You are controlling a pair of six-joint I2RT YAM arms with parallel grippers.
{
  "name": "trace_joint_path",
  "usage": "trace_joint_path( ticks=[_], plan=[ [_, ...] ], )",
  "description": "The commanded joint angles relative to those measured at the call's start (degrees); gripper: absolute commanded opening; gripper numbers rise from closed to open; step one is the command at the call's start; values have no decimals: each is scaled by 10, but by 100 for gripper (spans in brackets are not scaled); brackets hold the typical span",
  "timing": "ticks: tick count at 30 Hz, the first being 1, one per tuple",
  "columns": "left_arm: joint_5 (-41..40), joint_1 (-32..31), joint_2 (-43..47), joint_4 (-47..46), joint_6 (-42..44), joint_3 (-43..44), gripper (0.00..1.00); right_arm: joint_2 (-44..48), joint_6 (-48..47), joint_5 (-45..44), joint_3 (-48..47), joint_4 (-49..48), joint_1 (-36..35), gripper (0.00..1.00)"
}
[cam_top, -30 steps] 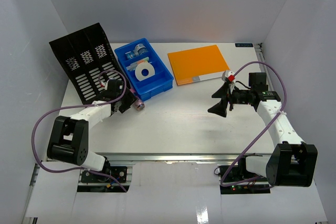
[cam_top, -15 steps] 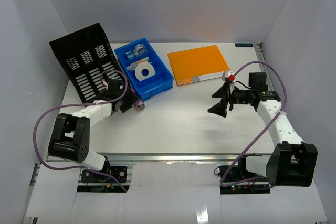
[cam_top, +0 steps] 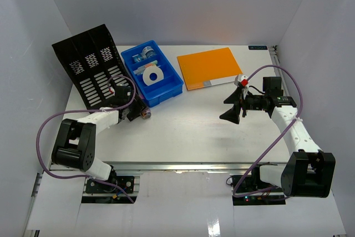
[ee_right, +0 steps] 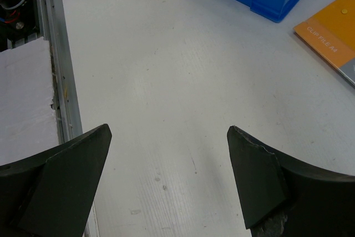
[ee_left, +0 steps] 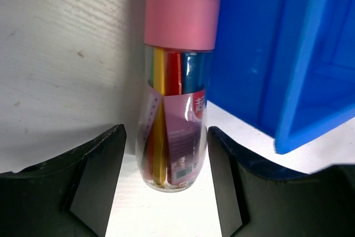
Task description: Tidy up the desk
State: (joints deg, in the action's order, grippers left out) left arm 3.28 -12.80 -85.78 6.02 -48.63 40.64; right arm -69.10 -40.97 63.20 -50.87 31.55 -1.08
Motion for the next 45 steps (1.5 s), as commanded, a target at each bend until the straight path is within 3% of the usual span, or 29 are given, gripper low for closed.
trace_joint_path(
  ticks=[1, 15, 24, 36, 45],
  plan=[
    [-36, 3, 11, 26, 28, -7, 71, -1, -2, 15, -3, -7, 4, 91],
    [-108, 3, 19, 62, 89, -7, 69, -2, -2, 15, -4, -7, 4, 91],
    [-79, 3, -27, 58, 135, 18, 70, 1, -1, 16, -4, -7, 4, 91],
    [-59, 2, -19, 47, 173, 13, 75, 4, -1, 18, -4, -5, 4, 91],
    [-74, -7, -11, 57, 185, 13, 55, 6, -1, 19, -5, -4, 4, 91]
  ],
)
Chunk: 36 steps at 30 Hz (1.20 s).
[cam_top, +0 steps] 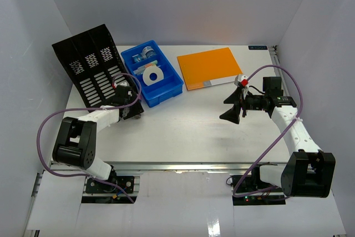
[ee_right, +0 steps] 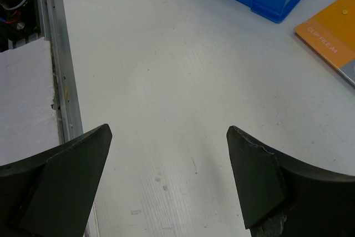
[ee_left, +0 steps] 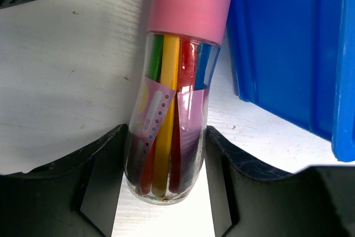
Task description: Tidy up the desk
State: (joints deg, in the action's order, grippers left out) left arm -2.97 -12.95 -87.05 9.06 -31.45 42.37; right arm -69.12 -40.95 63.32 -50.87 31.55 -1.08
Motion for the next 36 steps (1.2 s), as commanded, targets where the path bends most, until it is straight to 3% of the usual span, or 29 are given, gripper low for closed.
trace_joint_path(
  ticks=[1, 6, 13, 20, 25, 29, 36],
  plan=[
    [-13, -7, 5, 29, 15, -3, 49, 7, -1, 18, -5, -4, 4, 91],
    [-12, -14, 33, 51, 25, 6, 23, 8, -2, 21, -6, -3, 4, 91],
    [19, -21, 139, 84, 59, 6, 0, 12, -2, 22, -6, -2, 4, 91],
    [-1, -21, 235, 155, 97, 20, 0, 14, -3, 25, -7, -1, 4, 91],
    [1, -21, 253, 154, 133, 58, 0, 14, -3, 28, -6, -1, 4, 91],
    [47, -21, 215, 112, 200, 112, 0, 15, -3, 27, -6, -1, 4, 91],
    [189, -22, 45, 103, 355, 280, 0, 14, -4, 25, -5, 0, 4, 91]
  ],
)
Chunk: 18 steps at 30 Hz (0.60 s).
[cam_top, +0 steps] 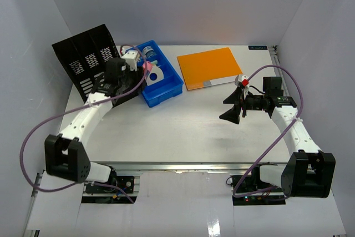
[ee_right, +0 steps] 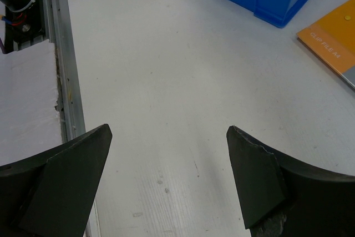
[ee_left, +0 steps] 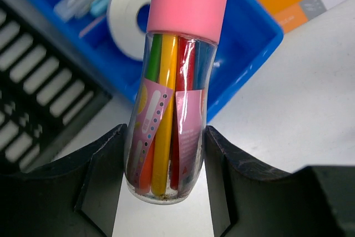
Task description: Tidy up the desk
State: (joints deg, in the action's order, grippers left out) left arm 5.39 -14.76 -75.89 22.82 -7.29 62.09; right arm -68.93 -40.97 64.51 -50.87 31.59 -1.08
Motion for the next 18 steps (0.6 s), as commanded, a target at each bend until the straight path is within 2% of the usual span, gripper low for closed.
trace_joint_path(
  ticks=[1, 8, 15, 18],
  plan=[
    [119, -4, -90, -37, 121, 97, 0, 11, -4, 13, -5, -1, 4, 91],
    [154, -11, -187, -49, 166, 164, 0, 8, -6, 12, -6, 0, 4, 91],
    [179, -17, -225, -73, 171, 153, 4, 0, -7, 7, -6, 0, 4, 90],
    [181, -18, -243, -90, 167, 143, 9, -5, -7, 4, -5, 0, 4, 90]
  ],
)
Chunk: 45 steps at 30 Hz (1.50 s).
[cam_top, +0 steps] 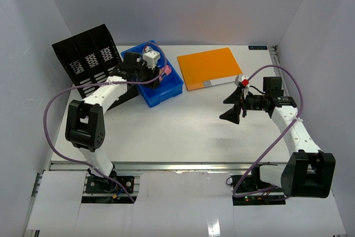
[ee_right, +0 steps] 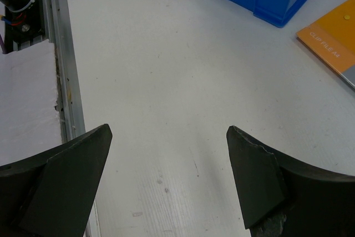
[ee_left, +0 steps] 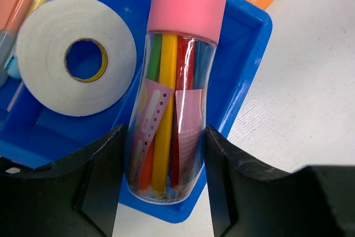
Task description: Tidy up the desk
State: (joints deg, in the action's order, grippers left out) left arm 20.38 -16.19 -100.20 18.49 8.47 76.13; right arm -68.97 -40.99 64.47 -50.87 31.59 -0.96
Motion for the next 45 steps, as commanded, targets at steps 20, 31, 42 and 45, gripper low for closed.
trace_joint_path(
  ticks=[20, 31, 42, 45],
  plan=[
    [-13, -5, -7, -67, -28, -17, 98, -16, -12, -7, -3, -1, 22, 90],
    [-2, -6, 162, -98, -73, -93, 98, -47, -142, -17, -23, 59, 26, 90],
    [-84, -2, 520, -179, -179, -413, 98, -144, -341, -238, -130, 34, -96, 90],
    [-61, -1, 584, -175, -167, -442, 98, -193, -319, -315, -160, -17, -146, 90]
  ],
)
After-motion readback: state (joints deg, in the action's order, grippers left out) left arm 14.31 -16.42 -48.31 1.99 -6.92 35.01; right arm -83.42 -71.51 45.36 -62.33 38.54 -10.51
